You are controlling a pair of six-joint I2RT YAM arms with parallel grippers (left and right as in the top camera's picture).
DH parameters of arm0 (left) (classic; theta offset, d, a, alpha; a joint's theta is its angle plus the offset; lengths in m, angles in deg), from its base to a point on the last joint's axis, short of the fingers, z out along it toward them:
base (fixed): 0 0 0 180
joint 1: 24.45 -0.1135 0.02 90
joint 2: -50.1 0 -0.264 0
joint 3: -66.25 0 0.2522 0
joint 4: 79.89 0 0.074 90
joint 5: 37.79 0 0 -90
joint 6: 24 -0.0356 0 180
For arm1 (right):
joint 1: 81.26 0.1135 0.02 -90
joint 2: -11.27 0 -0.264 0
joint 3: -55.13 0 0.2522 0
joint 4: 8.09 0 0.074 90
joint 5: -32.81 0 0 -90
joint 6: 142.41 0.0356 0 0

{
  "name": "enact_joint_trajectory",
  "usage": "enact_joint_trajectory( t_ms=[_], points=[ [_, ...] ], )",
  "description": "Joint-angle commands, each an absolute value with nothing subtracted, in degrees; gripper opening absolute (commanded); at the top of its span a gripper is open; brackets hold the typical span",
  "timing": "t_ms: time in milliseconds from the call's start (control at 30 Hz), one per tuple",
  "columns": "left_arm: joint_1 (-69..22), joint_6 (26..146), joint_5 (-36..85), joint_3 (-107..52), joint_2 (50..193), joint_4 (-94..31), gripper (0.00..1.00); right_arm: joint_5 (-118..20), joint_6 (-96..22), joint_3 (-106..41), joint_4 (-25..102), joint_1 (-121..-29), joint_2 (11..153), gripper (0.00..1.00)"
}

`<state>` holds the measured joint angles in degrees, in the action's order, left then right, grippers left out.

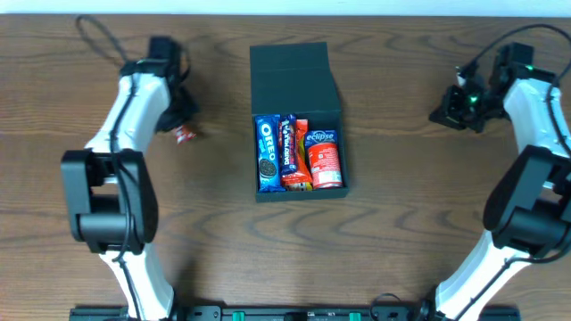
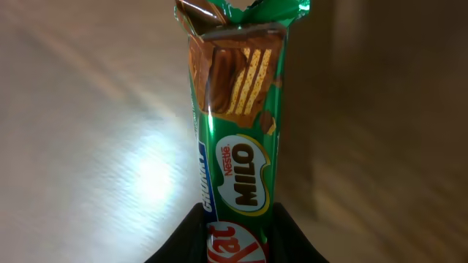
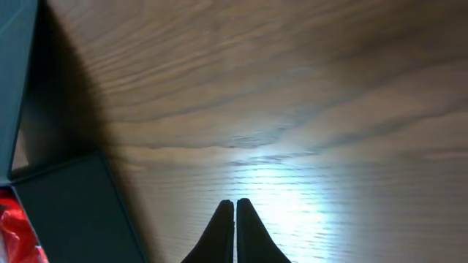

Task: Pack container
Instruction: 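Carry the KitKat bar into the box and release it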

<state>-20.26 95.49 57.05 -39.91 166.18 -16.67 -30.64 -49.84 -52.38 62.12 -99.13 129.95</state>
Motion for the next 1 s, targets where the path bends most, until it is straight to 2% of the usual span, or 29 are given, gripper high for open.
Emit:
enact_joint_trajectory(
  t_ms=[0,200,467,767,967],
  points=[
    [-14.3,94.2,56.8,-45.9,166.5,-15.6,0.11,-30.2,-49.3,-53.2,62.3,-101.2,129.9,0.04],
    [-1.2,94.3,54.6,-52.1,166.5,-15.3,0.16,-30.2,-49.8,-53.2,62.1,-103.8,129.9,0.05],
    [11.0,94.7,53.6,-52.2,166.6,-15.5,0.20,-30.2,-50.6,-53.2,62.0,-104.9,129.9,0.06],
    [14.7,96.0,53.6,-51.4,167.2,-13.7,0.24,-30.2,-52.5,-53.2,62.0,-104.9,129.9,0.07],
    [14.8,97.7,48.8,-51.1,167.9,-11.3,0.25,-30.2,-53.4,-53.2,62.0,-104.9,129.9,0.08]
  ],
)
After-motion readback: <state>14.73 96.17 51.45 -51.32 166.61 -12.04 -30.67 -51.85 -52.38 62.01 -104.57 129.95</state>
